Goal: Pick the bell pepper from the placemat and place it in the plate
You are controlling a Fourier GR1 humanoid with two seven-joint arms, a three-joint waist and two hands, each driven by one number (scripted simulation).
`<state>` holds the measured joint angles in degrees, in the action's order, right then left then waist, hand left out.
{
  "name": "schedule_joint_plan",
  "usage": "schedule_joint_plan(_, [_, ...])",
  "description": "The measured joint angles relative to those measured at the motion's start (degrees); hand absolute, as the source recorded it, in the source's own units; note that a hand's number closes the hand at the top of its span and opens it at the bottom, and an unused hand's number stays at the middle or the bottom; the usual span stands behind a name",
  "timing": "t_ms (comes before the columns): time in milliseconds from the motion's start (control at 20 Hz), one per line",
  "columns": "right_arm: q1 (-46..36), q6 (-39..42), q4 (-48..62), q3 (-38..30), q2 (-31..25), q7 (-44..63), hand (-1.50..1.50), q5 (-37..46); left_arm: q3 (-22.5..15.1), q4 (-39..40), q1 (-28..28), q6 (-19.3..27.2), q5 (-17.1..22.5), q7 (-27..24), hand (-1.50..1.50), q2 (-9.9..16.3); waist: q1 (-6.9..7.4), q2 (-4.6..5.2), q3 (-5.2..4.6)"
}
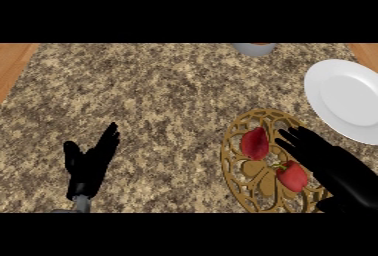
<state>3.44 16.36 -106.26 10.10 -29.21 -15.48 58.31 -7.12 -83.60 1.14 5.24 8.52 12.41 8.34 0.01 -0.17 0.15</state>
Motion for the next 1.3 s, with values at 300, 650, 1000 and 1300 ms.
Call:
schedule_joint_plan(300, [-2.25,-0.18,4.62,0.42,2.99,-0.73,-1.5,4.23,1.0,0.6,0.31,-1.04,-0.81,-1.38,0.0,-0.78,0.08,-0.04,0.04])
schedule_joint_plan(650, [-4.55,-3.44,12.09,1.72,3.29,-4.06,1.5,10.04,2.21,0.73,-0.09,-1.96,-0.98,-1.18,0.0,-1.0,0.13,-0.18,-0.22])
schedule_joint_plan(1000, [-5.65,-7.84,14.19,1.72,3.74,-7.33,1.5,14.65,2.79,0.67,-0.4,-2.45,-1.64,0.04,0.0,-1.37,-0.06,-0.45,-0.68])
schedule_joint_plan(1300, [-3.75,-11.94,10.81,-0.04,4.99,-11.63,1.5,12.02,3.05,0.57,-0.1,-2.74,-1.98,-0.26,0.0,-1.85,-0.28,-0.26,-0.36])
